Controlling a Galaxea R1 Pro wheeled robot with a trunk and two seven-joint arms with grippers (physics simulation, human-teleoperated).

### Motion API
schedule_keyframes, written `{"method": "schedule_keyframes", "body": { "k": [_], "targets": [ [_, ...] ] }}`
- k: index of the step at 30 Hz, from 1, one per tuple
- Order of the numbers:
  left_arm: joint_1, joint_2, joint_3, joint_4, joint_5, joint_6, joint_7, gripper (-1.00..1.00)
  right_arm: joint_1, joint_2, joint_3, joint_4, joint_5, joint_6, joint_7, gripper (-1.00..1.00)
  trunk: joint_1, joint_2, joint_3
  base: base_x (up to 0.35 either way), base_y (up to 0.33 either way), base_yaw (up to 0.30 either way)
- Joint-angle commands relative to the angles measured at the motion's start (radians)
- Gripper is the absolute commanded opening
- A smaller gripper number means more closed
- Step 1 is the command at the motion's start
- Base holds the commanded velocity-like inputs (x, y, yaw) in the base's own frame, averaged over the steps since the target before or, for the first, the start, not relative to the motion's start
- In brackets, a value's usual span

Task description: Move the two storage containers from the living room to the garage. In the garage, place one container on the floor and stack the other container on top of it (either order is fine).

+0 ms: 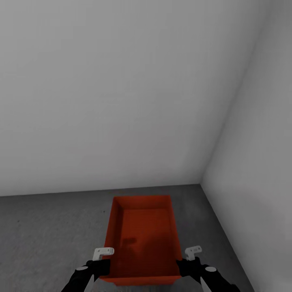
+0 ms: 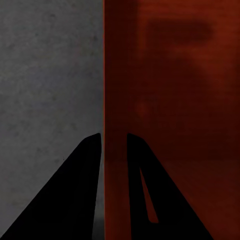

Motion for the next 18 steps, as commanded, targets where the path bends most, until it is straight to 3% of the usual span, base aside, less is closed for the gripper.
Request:
{"method": "schedule_keyframes", "body": {
  "k": [1,18],
  "targets": [
    [0.0,0.018,0.012,-0.001,-0.024,0.006,0.036,-1.0,0.0,-0.001,0.019,-0.004,-0.01,-0.006,0.097,-1.0,0.0,0.0,-0.002,0.0,0.0,0.0],
    [0.0,0.017,0.012,0.0,-0.024,0.006,0.036,-1.0,0.0,-0.001,0.019,-0.004,-0.014,-0.007,0.095,-1.0,0.0,0.0,-0.006,0.0,0.0,0.0]
  ]
}}
